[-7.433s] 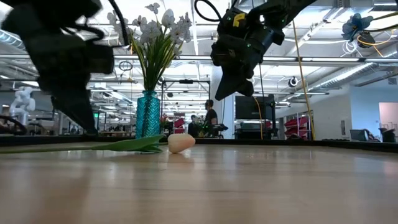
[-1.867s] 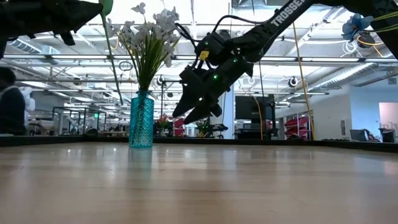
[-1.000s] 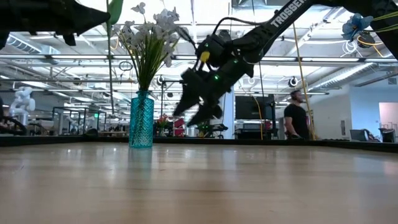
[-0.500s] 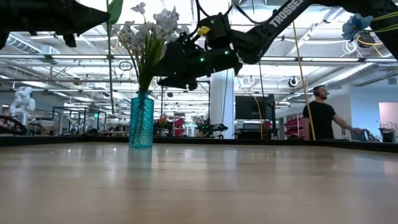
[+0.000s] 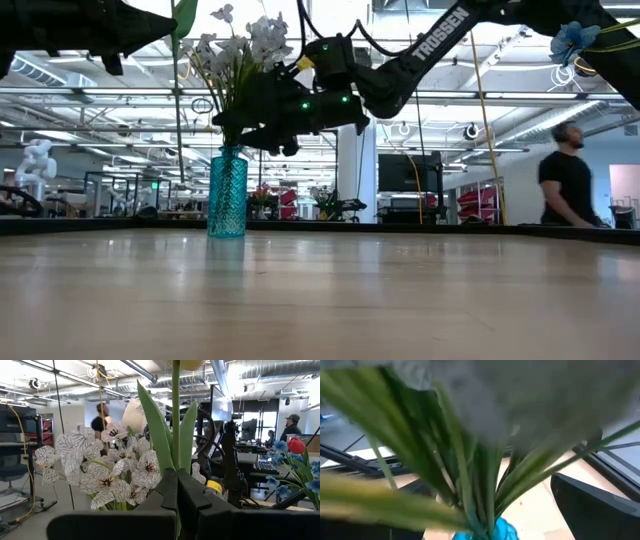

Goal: Sort flowers into vase by color
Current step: Put the orange tulip into the blue transparent vase

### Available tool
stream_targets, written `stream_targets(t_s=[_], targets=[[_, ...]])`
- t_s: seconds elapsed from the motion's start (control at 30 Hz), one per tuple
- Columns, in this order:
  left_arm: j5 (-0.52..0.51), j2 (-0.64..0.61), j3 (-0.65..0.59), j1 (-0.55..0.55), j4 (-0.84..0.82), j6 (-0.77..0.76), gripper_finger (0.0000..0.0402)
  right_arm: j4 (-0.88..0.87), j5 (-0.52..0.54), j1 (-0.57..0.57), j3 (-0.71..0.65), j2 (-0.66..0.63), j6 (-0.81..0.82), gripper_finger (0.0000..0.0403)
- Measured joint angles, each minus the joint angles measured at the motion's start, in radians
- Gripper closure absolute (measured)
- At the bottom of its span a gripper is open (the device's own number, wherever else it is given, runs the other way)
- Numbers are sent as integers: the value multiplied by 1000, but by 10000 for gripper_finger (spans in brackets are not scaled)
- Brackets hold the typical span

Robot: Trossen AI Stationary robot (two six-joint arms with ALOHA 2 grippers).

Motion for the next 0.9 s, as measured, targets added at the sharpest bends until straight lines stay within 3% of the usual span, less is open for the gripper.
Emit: stream_targets(t_s=[0.13,0.23,0.7,0.77,0.9], targets=[[0,0,0,0,0,3,402,0,-1,-2,14,4,2,44],[0,0,0,0,0,3,402,-14,-4,-2,14,3,2,87],[0,0,0,0,1,4,402,-24,-8,-1,14,3,1,379],[0,0,0,0,6,8,402,-31,-8,-1,14,2,2,390],[0,0,0,0,66,59,402,-52,-8,-1,14,0,2,370]])
